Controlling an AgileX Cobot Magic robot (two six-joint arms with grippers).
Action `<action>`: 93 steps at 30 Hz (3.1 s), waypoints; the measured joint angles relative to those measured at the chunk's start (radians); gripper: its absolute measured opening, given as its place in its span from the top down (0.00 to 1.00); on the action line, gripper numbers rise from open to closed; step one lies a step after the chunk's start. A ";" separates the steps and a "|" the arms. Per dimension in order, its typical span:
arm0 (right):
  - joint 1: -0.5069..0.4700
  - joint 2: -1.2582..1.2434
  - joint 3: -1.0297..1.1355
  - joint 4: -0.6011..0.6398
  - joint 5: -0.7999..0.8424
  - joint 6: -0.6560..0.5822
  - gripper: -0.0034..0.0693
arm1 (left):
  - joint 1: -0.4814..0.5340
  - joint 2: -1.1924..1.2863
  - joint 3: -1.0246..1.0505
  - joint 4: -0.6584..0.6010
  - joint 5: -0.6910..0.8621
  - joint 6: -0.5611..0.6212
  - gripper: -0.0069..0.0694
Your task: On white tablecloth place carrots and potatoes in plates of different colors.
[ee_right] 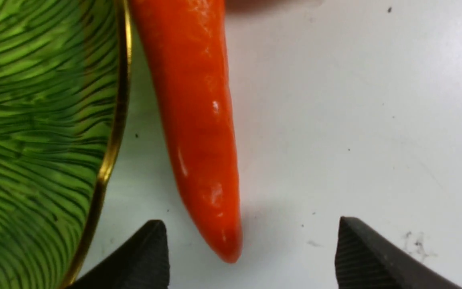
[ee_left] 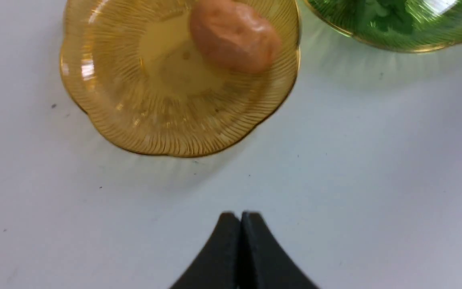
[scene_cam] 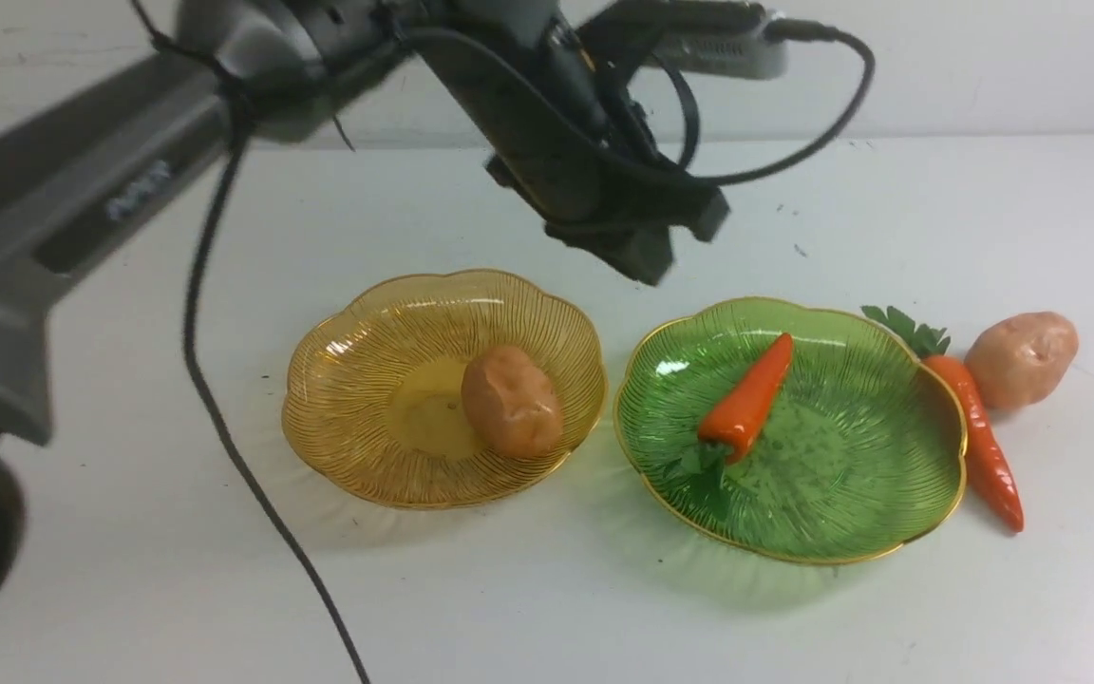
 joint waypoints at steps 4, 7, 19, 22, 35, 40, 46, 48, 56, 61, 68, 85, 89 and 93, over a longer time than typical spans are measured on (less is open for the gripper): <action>0.000 0.038 -0.001 0.000 -0.042 -0.002 0.26 | 0.000 -0.061 0.059 0.040 -0.001 -0.035 0.93; 0.000 0.069 -0.008 0.000 -0.077 -0.009 0.26 | 0.000 -0.109 0.092 0.087 -0.001 -0.080 0.93; 0.000 0.047 -0.042 0.022 -0.091 -0.004 0.69 | 0.000 -0.168 0.109 0.158 0.024 -0.143 0.93; 0.000 0.014 -0.062 0.022 -0.072 0.002 0.69 | 0.000 -0.168 0.109 0.159 0.029 -0.143 0.93; 0.016 -0.088 -0.150 0.242 0.111 -0.059 0.69 | 0.000 -0.168 0.109 0.159 0.019 -0.143 0.93; 0.080 -0.081 -0.150 0.308 0.144 -0.097 0.69 | 0.000 -0.168 0.109 0.159 0.008 -0.143 0.93; 0.199 -0.050 -0.150 0.269 0.145 -0.096 0.63 | 0.000 -0.168 0.109 0.159 0.008 -0.143 0.93; 0.210 -0.045 -0.150 0.255 0.145 -0.082 0.58 | 0.000 -0.168 0.109 0.159 0.008 -0.143 0.93; 0.217 -0.041 -0.196 0.103 0.261 0.042 0.20 | 0.000 -0.168 0.109 0.159 0.008 -0.143 0.93; 0.218 -0.041 -0.304 -0.061 0.392 0.051 0.09 | 0.000 -0.168 0.109 0.159 0.008 -0.143 0.93; 0.161 -0.069 -0.482 -0.304 0.407 0.122 0.12 | 0.000 -0.168 0.109 0.159 0.008 -0.143 0.93; -0.251 0.224 -0.832 -0.131 0.363 0.058 0.18 | 0.000 -0.168 0.191 0.159 -0.030 -0.143 0.93; -0.271 0.326 -0.888 -0.160 0.317 0.056 0.18 | 0.000 -0.168 0.226 0.159 -0.045 -0.143 0.93; -0.271 0.379 -0.906 -0.179 0.226 0.053 0.18 | 0.000 -0.168 0.237 0.159 -0.045 -0.143 0.93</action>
